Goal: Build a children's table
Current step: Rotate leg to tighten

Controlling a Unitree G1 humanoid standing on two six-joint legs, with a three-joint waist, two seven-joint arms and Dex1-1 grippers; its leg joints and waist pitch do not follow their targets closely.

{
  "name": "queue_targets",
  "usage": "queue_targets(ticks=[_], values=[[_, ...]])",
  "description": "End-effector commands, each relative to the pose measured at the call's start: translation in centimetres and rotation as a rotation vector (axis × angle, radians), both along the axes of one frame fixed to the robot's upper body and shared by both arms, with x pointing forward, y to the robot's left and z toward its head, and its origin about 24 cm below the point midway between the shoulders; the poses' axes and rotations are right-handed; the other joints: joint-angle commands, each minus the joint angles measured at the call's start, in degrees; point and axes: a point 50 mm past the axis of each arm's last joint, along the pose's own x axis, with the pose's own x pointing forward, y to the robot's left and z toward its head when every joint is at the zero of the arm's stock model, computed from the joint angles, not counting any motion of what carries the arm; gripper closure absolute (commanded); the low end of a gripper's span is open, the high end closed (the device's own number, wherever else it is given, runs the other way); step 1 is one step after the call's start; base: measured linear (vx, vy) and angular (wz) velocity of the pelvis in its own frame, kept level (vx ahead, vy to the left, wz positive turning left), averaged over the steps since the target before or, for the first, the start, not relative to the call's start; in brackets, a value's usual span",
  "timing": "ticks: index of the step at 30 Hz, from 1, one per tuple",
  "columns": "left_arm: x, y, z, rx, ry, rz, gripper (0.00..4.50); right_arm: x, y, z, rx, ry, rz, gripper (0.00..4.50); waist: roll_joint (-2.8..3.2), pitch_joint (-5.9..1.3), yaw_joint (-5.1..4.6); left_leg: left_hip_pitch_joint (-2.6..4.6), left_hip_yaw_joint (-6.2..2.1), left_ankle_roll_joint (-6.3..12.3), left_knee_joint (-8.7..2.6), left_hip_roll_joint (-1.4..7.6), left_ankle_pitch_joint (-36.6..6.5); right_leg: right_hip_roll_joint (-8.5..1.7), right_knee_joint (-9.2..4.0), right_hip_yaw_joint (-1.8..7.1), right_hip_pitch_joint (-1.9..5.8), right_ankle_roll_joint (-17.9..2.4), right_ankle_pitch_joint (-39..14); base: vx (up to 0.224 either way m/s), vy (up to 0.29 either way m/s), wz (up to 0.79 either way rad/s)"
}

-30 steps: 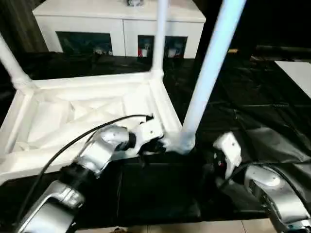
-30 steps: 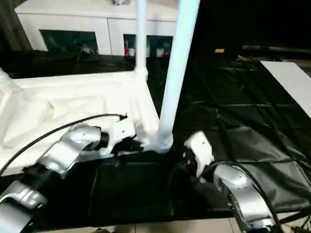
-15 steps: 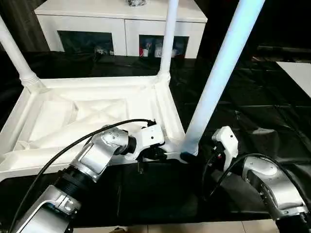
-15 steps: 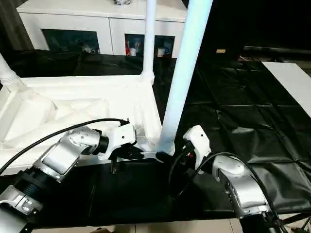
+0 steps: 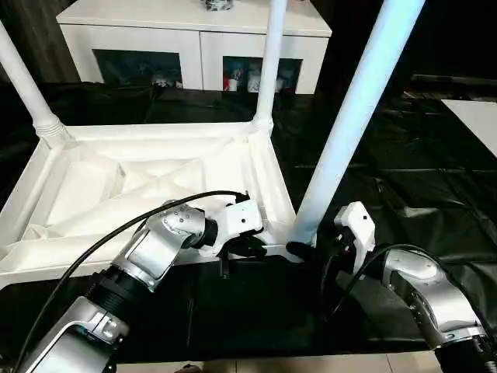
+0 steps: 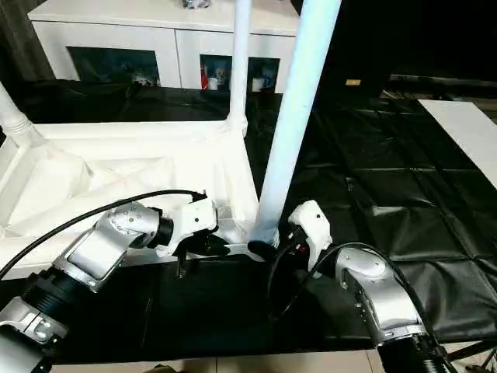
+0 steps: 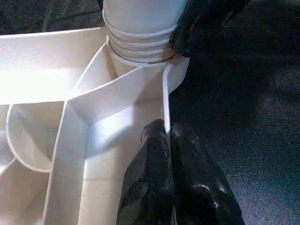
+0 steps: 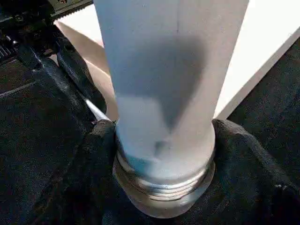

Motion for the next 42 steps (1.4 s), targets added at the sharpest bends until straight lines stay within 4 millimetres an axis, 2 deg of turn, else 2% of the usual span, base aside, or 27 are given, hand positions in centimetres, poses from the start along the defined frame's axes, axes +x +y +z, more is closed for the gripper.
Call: queue_targets(ticks=[1,9,13,15,17,18,20,21,22,23,25,26,27,28,30,31,32,33,36,37,38,39,42], values=[[-0.3,-0.4,0.0,0.022,0.003,-0.038,4.50,0.3,-0.1,0.1,-0.011,-0.011,0.003,1.70,-0.21,-3.36,0.07,1.88,-3.03,3.16,-4.69,6.51,-9.77,-4.38,-2.88,1.90,1.56,-15.75,-2.48,0.000,0.000,0.00],[-0.3,-0.2,-0.2,0.031,0.014,-0.035,4.50,0.1,-0.1,-0.2,-0.016,-0.002,0.009,1.83,-0.25,-3.43,0.00,1.89,-3.02,3.41,-4.62,6.49,-9.40,-4.33,-2.79,1.87,1.63,-15.91,-1.92,0.000,0.000,0.00],[0.5,-0.5,-0.5,0.020,0.008,0.047,4.50,0.8,0.3,-0.7,-0.024,-0.033,-0.110,1.83,-0.27,-3.32,-0.14,1.92,-2.94,3.00,-4.69,6.46,-10.25,-4.31,-2.90,1.90,1.44,-15.98,-2.85,0.000,0.000,0.00],[1.6,-1.1,-0.6,-0.005,-0.018,0.145,4.50,1.6,0.6,-0.8,-0.012,-0.066,-0.246,1.84,-0.28,-3.14,-0.54,2.02,-2.97,0.76,-4.97,6.16,-13.75,-4.17,-3.54,1.91,0.95,-15.29,-8.14,0.000,0.000,0.00],[2.2,-1.5,-0.6,-0.019,-0.034,0.193,4.50,2.0,0.9,-0.9,0.001,-0.076,-0.315,1.84,-0.40,-3.06,-0.73,2.09,-3.23,-1.02,-5.15,6.17,-16.89,-4.35,-4.00,1.93,0.95,-13.91,-13.13,0.000,0.000,0.00],[2.7,-1.9,-0.6,-0.034,-0.049,0.239,4.50,2.3,1.1,-1.0,0.014,-0.076,-0.384,1.84,-0.16,-3.04,-0.73,2.24,-3.34,-1.51,-5.17,6.25,-18.06,-4.42,-4.12,2.00,0.80,-13.46,-14.35,0.000,0.000,0.00],[3.9,-3.2,-0.3,-0.071,-0.076,0.351,4.50,3.2,1.9,-1.2,0.064,-0.060,-0.567,1.84,-0.23,-3.37,-0.91,2.48,-3.41,-2.91,-5.26,6.14,-19.08,-4.20,-4.22,2.03,0.30,-12.51,-14.20,0.000,0.000,0.00],[4.3,-3.8,-0.2,-0.082,-0.073,0.388,4.50,3.5,2.3,-1.3,0.079,-0.044,-0.630,1.84,0.23,-3.34,-0.98,2.21,-3.54,-3.01,-5.34,6.04,-18.67,-4.21,-4.07,2.07,0.41,-12.37,-13.44,0.000,0.000,0.00],[4.6,-4.2,-0.2,-0.083,-0.079,0.418,4.50,3.8,2.8,-1.3,0.086,-0.040,-0.678,1.85,0.04,-3.49,-1.07,2.39,-3.42,-3.44,-5.37,6.02,-18.76,-4.05,-4.09,1.98,0.26,-12.40,-12.33,0.000,0.000,0.00],[4.9,-4.5,-0.1,-0.084,-0.099,0.449,4.50,4.1,3.2,-1.2,0.096,-0.039,-0.716,1.85,-0.02,-3.50,-1.03,2.05,-3.44,-3.05,-5.41,6.00,-17.51,-4.18,-3.95,1.97,0.65,-12.36,-10.61,0.000,0.000,0.00],[5.4,-5.1,-0.1,-0.089,-0.127,0.508,4.50,4.8,4.4,-1.3,0.105,-0.027,-0.777,1.85,0.61,-3.63,-1.00,2.07,-3.38,-2.50,-5.33,5.97,-15.86,-4.13,-3.80,1.95,0.71,-12.69,-7.30,0.000,0.000,0.00],[5.4,-5.1,-0.1,-0.090,-0.130,0.513,4.50,4.8,4.5,-1.3,0.106,-0.026,-0.782,1.85,0.42,-3.67,-1.19,2.00,-3.24,-2.23,-5.26,5.89,-15.33,-4.04,-3.74,1.94,0.70,-12.96,-6.20,0.000,0.000,0.00],[5.8,-5.5,-0.1,-0.099,-0.157,0.567,4.50,5.3,5.7,-1.4,0.110,-0.016,-0.813,1.85,0.36,-3.86,-1.11,1.79,-3.09,-0.92,-4.92,5.69,-12.44,-4.19,-3.49,1.93,1.02,-13.66,-2.60,0.000,0.000,0.00],[5.9,-5.6,-0.2,-0.102,-0.172,0.586,4.50,5.6,6.4,-1.3,0.097,-0.024,-0.817,1.85,0.40,-3.92,-1.18,1.60,-3.10,-0.36,-4.87,5.64,-11.42,-4.21,-3.35,1.94,1.37,-13.90,-1.23,0.000,0.000,0.00],[6.1,-5.8,-0.2,-0.105,-0.182,0.598,4.50,5.7,7.4,-1.1,0.124,-0.026,-0.790,1.85,0.47,-4.00,-0.74,1.74,-2.97,1.95,-4.56,5.77,-8.18,-4.35,-3.09,1.81,1.58,-14.55,2.21,0.000,0.000,0.00],[6.1,-5.9,-0.3,-0.108,-0.181,0.595,4.50,5.7,8.0,-0.9,0.173,-0.020,-0.750,1.85,0.37,-3.99,-0.77,1.66,-2.87,2.71,-4.49,5.73,-8.11,-4.30,-3.08,1.81,1.63,-14.65,2.61,0.000,0.000,0.00],[6.0,-6.0,-0.3,-0.108,-0.185,0.582,4.50,5.7,8.0,-0.7,0.187,-0.032,-0.749,1.85,0.41,-3.98,-0.61,1.63,-2.96,3.13,-4.48,5.88,-7.92,-4.47,-3.04,1.81,1.75,-14.66,2.79,0.000,0.000,0.00],[6.0,-6.0,-0.3,-0.108,-0.185,0.580,4.50,5.6,8.0,-0.6,0.191,-0.030,-0.750,1.15,0.42,-3.97,-0.54,1.71,-2.93,3.76,-4.49,6.03,-7.52,-4.44,-2.94,1.77,1.72,-14.83,2.91,0.000,0.000,0.00],[5.8,-5.9,-0.3,-0.115,-0.191,0.524,4.50,5.5,7.3,-0.2,0.186,-0.048,-0.753,1.08,0.52,-3.62,-0.59,1.66,-3.05,4.12,-4.91,6.23,-10.58,-4.31,-3.41,1.79,1.54,-14.23,-1.47,0.000,0.000,0.00],[5.7,-5.8,-0.3,-0.113,-0.192,0.508,4.50,5.4,7.1,-0.1,0.178,-0.058,-0.749,0.94,0.35,-3.60,-1.19,1.14,-3.48,3.58,-5.23,6.28,-11.83,-4.45,-3.37,1.72,1.94,-13.68,-3.48,0.000,0.000,0.00],[5.6,-5.7,-0.4,-0.111,-0.198,0.480,4.50,5.2,6.6,0.2,0.173,-0.080,-0.760,0.79,0.25,-3.61,-1.42,1.01,-3.59,3.27,-5.34,6.31,-12.21,-4.43,-3.43,1.65,2.05,-13.36,-4.51,0.000,0.000,0.00],[5.5,-5.5,-0.5,-0.110,-0.197,0.465,4.50,5.1,6.1,0.5,0.163,-0.100,-0.761,0.72,0.35,-3.61,-1.36,1.63,-3.33,2.78,-5.23,6.34,-12.83,-4.28,-3.64,1.75,1.41,-13.16,-5.36,0.000,0.000,0.00],[5.1,-4.6,-0.8,-0.093,-0.194,0.403,4.50,4.2,4.1,1.1,0.137,-0.148,-0.765,0.49,0.27,-3.48,-0.87,1.62,-3.21,2.98,-5.15,6.42,-11.67,-4.33,-3.57,1.94,1.52,-12.88,-4.04,0.000,0.000,0.00]])
